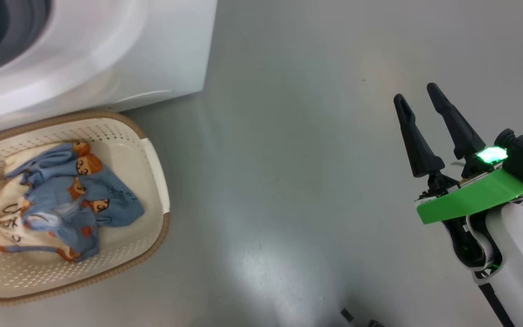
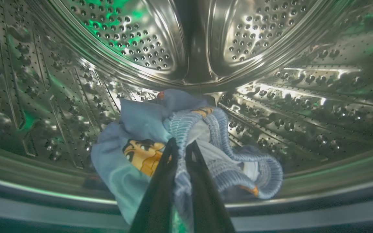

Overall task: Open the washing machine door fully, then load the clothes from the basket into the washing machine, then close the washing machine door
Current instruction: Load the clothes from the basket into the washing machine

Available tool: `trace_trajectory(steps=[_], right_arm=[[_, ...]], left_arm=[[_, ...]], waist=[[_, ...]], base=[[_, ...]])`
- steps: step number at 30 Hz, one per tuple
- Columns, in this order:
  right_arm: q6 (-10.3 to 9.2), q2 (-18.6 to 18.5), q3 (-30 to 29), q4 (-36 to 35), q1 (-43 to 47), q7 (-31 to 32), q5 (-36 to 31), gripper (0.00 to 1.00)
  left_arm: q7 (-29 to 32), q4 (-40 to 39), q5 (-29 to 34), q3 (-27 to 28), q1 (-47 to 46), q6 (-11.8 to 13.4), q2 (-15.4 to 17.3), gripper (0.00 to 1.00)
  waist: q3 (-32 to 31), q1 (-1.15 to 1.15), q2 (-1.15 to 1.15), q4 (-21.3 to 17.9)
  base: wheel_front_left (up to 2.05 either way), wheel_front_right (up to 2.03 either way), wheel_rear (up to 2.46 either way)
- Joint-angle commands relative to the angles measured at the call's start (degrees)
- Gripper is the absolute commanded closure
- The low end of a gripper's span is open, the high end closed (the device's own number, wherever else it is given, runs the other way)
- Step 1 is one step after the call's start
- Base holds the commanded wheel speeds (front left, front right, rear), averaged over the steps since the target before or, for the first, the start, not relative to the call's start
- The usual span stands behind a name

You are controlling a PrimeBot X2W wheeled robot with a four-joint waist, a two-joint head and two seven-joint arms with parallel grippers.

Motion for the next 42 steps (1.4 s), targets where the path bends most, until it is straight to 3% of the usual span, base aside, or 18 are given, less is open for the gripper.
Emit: trace_trajectory(steps=[1, 12, 13, 14, 15, 21, 28, 42], right_arm=[[0.33, -0.7, 0.9, -1.2, 0.4, -0.4, 0.6, 0.0], [0.33, 0.0, 0.9, -1.3, 0.1, -0.4, 0.9, 0.0], [0.33, 0.1, 0.8, -1.2, 0.1, -0.4, 1.0, 0.0], [0.33, 0.1, 0.7, -1.2, 0.2, -0.4, 1.0, 0.0], [0.33, 0.1, 0.6, -1.1, 0.2, -0.4, 0.9, 0.0], [0.33, 0.4, 0.7, -0.9, 0.2, -0.4, 0.7, 0.0], [0.33, 0.0, 1.6, -0.5, 0.3, -0.4, 0.6, 0.0], [0.33, -0.6, 3.0, 0.9, 1.5, -0.4, 0.5, 0.0]], left_arm=[[-2.0, -1.5, 0.5, 0.3, -1.7, 0.0, 3.3, 1.0], [-10.3, 1.4, 3.2, -2.3, -8.0, 1.1, 4.5, 1.0], [-10.8, 2.1, 3.4, -2.4, -8.4, 1.5, 4.6, 0.95], [-11.1, 2.9, 3.6, -2.5, -8.7, 2.1, 4.6, 0.41], [-11.4, 3.6, 3.7, -2.6, -9.1, 2.5, 4.5, 0.0], [-12.4, 7.9, 3.2, -2.8, -10.0, 3.1, 3.9, 0.0], [-13.8, 11.3, 1.7, -2.7, -9.2, 2.1, 2.3, 0.0], [-19.2, 15.3, -1.5, -2.4, -0.8, -3.7, 0.1, 0.0]], waist=[[1.2, 0.0, 0.0, -1.3], [4.9, 0.0, 0.0, -5.3], [5.0, 0.0, 0.0, -5.5], [5.1, 0.0, 0.0, -5.6], [5.2, 0.0, 0.0, -5.7], [4.3, 0.0, 0.0, -5.2], [1.6, 0.0, 0.0, -3.2], [-8.2, 0.0, 0.0, 1.4]], base=[[0.0, 0.0, 0.0], [0.0, 0.0, 0.0], [0.0, 0.0, 0.0], [0.0, 0.0, 0.0], [0.0, 0.0, 0.0], [0.0, 0.0, 0.0], [0.0, 0.0, 0.0], [0.0, 0.0, 0.0]])
